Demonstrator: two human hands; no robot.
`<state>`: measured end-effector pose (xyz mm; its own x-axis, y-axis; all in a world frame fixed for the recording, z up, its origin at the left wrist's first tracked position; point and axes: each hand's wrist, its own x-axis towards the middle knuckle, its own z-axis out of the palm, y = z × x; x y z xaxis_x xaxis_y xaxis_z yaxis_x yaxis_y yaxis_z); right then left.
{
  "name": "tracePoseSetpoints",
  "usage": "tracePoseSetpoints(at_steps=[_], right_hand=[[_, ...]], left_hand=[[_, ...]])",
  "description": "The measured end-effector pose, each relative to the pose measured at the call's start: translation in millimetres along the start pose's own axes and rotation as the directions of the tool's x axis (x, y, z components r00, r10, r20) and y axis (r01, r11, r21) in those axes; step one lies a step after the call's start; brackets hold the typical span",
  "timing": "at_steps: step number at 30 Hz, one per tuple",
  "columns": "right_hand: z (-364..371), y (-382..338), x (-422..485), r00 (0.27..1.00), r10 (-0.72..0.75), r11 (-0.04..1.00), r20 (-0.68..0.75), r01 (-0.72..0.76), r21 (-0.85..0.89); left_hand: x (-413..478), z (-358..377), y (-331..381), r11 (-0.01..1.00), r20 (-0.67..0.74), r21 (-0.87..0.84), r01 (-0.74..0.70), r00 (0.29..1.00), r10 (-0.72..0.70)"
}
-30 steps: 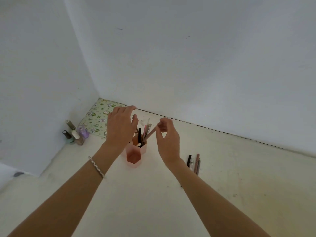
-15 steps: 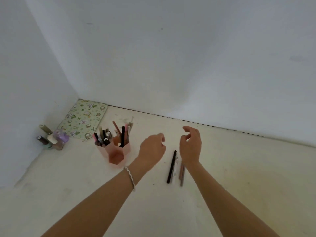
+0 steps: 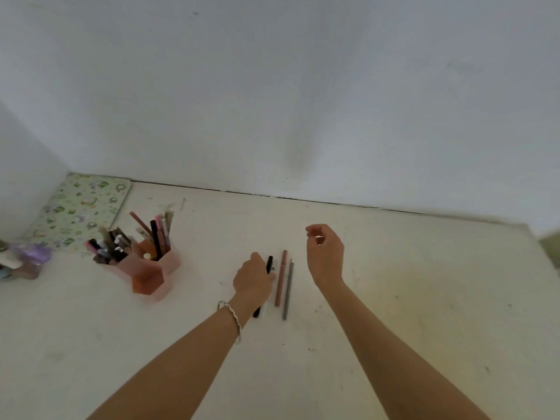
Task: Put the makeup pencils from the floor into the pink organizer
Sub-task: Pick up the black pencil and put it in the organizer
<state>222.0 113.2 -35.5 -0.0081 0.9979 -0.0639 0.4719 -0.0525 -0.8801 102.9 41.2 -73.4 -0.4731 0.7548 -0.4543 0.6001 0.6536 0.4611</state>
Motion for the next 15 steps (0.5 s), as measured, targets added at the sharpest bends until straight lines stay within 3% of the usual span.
tracePoseSetpoints(at_steps=[6,10,15], right_hand=[[-0.7,14.0,4.9,0.998,0.047,0.993,0.049,-0.041,-0.11],[-0.8,26.0,4.7,0.964,0.181,0.937,0.194,-0.11,-0.331],[13.8,37.0,-16.0,0.919,0.221,0.804,0.327,0.019,-0.595]], left_hand=[[9.3,-6.8,-7.4,0.99,0.012,-0.144,-0.01,1.0,0.012],[13.3,-37.2,0.3,0.943,-0.214,-0.301,-0.141,0.974,0.078],[10.5,-86.8,9.6,0.823,-0.377,-0.438,-0.361,0.905,0.197]])
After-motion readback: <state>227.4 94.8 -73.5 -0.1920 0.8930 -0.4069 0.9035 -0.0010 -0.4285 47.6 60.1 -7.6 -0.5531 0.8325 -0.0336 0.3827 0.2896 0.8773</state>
